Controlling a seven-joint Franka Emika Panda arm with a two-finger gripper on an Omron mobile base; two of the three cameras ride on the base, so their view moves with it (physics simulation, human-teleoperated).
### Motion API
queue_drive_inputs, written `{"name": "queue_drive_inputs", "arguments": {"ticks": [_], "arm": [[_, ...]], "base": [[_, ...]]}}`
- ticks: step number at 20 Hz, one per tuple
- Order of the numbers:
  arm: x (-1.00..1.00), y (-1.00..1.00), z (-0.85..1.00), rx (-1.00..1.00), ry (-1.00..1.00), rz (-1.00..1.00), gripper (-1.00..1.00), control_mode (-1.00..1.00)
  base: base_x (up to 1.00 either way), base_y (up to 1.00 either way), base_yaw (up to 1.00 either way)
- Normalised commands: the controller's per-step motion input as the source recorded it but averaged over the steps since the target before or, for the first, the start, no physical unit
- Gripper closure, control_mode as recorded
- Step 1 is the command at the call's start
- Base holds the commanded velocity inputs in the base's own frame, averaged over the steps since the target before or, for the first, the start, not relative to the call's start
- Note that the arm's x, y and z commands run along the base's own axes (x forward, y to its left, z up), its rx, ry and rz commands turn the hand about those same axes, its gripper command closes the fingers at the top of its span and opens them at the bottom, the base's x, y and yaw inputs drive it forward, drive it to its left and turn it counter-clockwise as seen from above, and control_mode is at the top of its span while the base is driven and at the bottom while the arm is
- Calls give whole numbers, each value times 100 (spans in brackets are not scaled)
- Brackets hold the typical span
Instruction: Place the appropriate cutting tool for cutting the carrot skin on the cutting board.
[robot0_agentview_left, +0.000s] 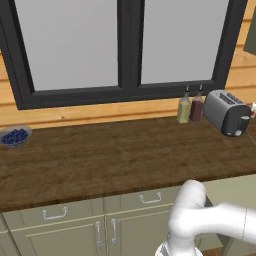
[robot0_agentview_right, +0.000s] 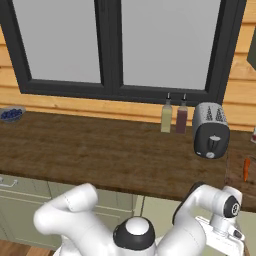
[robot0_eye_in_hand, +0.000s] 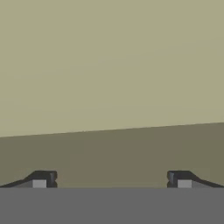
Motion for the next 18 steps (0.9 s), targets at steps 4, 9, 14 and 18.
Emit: {"name": "queue_drive_inputs", "arguments": {"ticks": [4, 9, 14, 18], "arm": [[48, -35, -4, 0, -6, 0, -100, -100], [32, -35, -8, 0, -10, 1, -100, -100], [20, -17, -37, -1, -21, 0, -100, -100], [12, -14, -27, -1, -24, 1, -100, -100]], "base": [[0, 0, 0], [0, 0, 0], [0, 0, 0], [0, 0, 0]]}}
